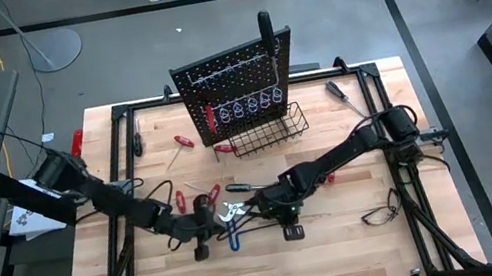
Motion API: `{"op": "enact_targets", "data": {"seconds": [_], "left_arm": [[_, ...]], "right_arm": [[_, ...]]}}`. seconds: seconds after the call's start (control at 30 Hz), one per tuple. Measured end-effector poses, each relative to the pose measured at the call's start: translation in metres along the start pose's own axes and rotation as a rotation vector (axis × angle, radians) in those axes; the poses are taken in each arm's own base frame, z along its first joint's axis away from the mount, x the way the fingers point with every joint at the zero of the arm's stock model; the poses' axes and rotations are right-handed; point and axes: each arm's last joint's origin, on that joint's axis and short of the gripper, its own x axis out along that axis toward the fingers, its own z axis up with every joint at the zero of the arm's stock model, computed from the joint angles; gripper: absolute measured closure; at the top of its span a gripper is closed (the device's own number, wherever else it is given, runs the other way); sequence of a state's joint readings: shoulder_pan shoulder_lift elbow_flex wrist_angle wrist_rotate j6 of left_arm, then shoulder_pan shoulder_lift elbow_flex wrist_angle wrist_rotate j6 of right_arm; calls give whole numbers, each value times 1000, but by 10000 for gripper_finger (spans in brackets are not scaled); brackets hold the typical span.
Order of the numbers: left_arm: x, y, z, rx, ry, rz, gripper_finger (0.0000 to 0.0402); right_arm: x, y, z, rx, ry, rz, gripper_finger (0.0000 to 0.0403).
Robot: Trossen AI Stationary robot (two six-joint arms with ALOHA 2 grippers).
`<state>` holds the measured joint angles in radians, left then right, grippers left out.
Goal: Hang tools onto peg board
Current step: Hang the blue pick tool on the peg board
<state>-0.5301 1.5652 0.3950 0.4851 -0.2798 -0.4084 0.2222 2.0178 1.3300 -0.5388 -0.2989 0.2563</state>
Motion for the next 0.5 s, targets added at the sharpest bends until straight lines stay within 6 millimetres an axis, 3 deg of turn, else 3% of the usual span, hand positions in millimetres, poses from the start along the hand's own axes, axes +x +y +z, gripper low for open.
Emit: {"op": "enact_targets", "data": {"seconds": [0.33,0.5], "left_arm": [[6,-5,8,35,-26,-45,401],[16,-3,6,82,3,-21,401]], "right_arm": [[1,11,0,-64,-31,-98,218],[3,17,-3,-53,-31,-130,192]]}}
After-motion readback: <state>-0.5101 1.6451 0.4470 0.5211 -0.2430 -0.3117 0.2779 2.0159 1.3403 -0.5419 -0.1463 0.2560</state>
